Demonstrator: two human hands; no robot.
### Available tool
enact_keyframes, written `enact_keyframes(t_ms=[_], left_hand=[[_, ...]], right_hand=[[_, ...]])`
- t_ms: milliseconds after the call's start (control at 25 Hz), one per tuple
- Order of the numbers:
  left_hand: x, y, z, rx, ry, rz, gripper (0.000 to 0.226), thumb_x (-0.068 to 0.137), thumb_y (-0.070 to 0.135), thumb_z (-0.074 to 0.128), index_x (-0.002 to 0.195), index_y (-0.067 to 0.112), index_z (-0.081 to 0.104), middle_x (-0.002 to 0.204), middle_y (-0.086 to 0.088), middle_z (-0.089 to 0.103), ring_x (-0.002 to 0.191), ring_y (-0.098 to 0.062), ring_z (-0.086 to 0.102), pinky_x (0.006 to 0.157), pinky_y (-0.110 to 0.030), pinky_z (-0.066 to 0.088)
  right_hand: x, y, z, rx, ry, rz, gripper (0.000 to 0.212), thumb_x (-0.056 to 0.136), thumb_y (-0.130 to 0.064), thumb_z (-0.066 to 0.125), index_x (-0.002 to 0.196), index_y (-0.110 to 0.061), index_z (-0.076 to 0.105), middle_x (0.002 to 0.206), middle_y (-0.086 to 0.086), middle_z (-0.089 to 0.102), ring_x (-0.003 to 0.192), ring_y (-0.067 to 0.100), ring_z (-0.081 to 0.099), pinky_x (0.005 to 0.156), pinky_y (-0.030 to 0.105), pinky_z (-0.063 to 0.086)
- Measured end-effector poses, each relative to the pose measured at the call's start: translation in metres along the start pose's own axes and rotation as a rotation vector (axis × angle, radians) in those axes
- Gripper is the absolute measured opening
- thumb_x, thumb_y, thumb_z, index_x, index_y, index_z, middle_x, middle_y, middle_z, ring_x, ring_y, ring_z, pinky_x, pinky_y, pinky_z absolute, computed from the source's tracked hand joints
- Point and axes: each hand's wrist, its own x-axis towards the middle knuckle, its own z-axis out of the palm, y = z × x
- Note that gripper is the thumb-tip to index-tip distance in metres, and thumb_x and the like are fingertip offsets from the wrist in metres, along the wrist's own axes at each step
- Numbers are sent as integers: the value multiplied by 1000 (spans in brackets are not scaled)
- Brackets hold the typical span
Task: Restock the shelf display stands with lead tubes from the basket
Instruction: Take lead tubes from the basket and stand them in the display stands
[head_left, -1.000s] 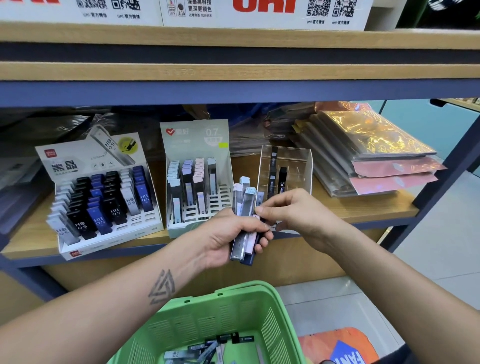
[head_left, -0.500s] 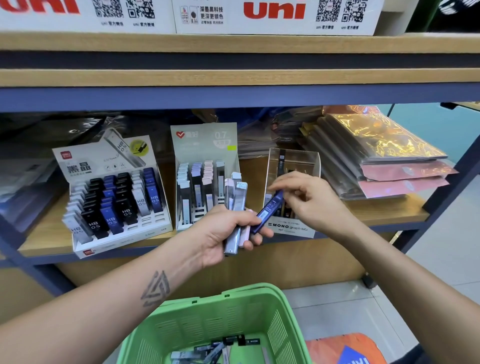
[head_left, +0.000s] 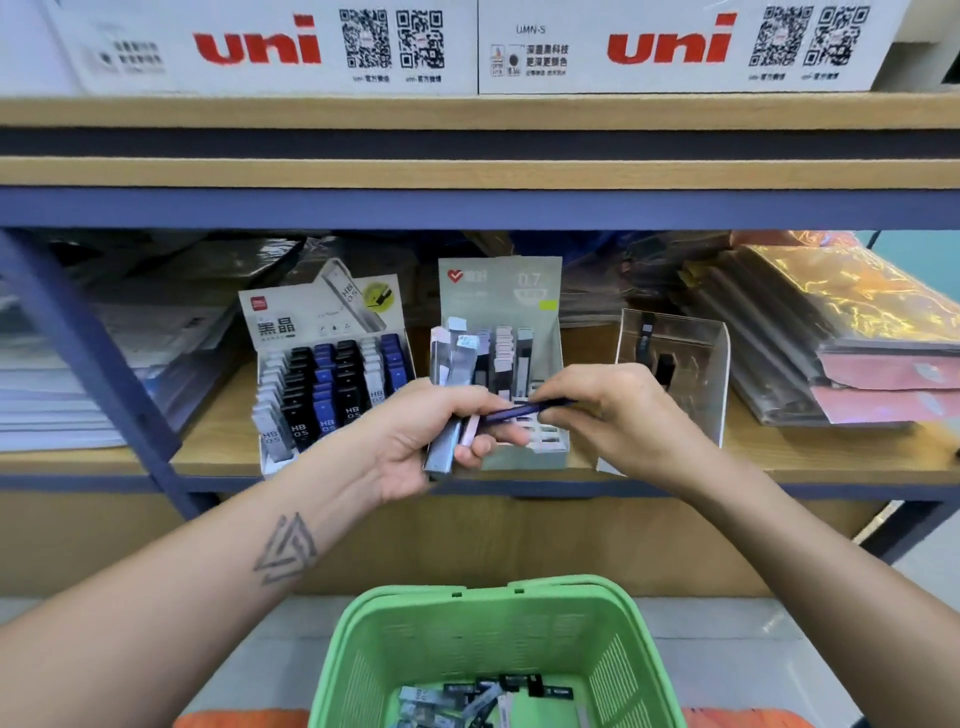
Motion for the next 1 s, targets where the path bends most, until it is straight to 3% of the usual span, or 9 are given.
enact_keyframes(t_ms=[80, 160, 360, 560, 720, 880, 1000], left_hand=[[-8, 11, -23, -57, 46, 12, 21, 96, 8, 57, 106, -10, 60, 89, -31, 69, 46, -12, 45, 34, -15, 37], [-15, 18, -45, -89, 108, 35, 16, 96, 7, 57, 99, -9, 59, 84, -29, 68, 44, -12, 45, 33, -15, 35], [-27, 17, -78, -73, 216, 49, 12, 96, 2, 55, 91, -8, 60, 67, -19, 64, 41, -11, 46, 31, -16, 33], [-36, 23, -104, -83, 362, 101, 14, 98, 1, 53, 88, -7, 60, 60, -15, 62, 38, -10, 45, 30, -15, 32], [-46, 21, -122, -50, 443, 103, 9, 96, -1, 53, 89, -5, 57, 62, -18, 62, 39, -12, 45, 31, -16, 33], [-52, 16, -132, -70, 470, 40, 7, 92, -4, 55, 85, -2, 56, 65, -18, 65, 39, -12, 47, 32, -16, 35], [-55, 16, -135, -119, 478, 20, 9, 91, 0, 58, 83, 2, 58, 65, -15, 63, 42, -12, 48, 35, -16, 37]], right_hand=[[12, -17, 13, 184, -77, 194, 14, 92, -12, 72, 105, -14, 76, 85, -11, 73, 77, -3, 67, 74, 17, 48], [22, -33, 27, 442, -164, 325, 14, 93, -8, 70, 106, -10, 74, 82, 1, 77, 75, 8, 74, 74, 22, 56], [46, -55, 54, 738, -275, 431, 22, 89, 1, 72, 110, -5, 72, 85, 14, 77, 84, 30, 76, 73, 27, 58], [62, -67, 74, 924, -283, 537, 33, 83, 11, 73, 113, -1, 68, 91, 22, 74, 82, 35, 74, 77, 39, 62], [74, -77, 83, 865, -89, 539, 24, 84, 7, 75, 105, -3, 70, 90, 22, 74, 79, 30, 75, 75, 32, 60], [96, -74, 83, 678, 195, 476, 18, 85, -5, 78, 96, -18, 76, 88, 9, 76, 85, 21, 72, 79, 29, 56], [108, -68, 80, 301, 170, 351, 22, 90, -10, 74, 107, -23, 78, 94, -8, 74, 91, 9, 67, 88, 23, 50]])
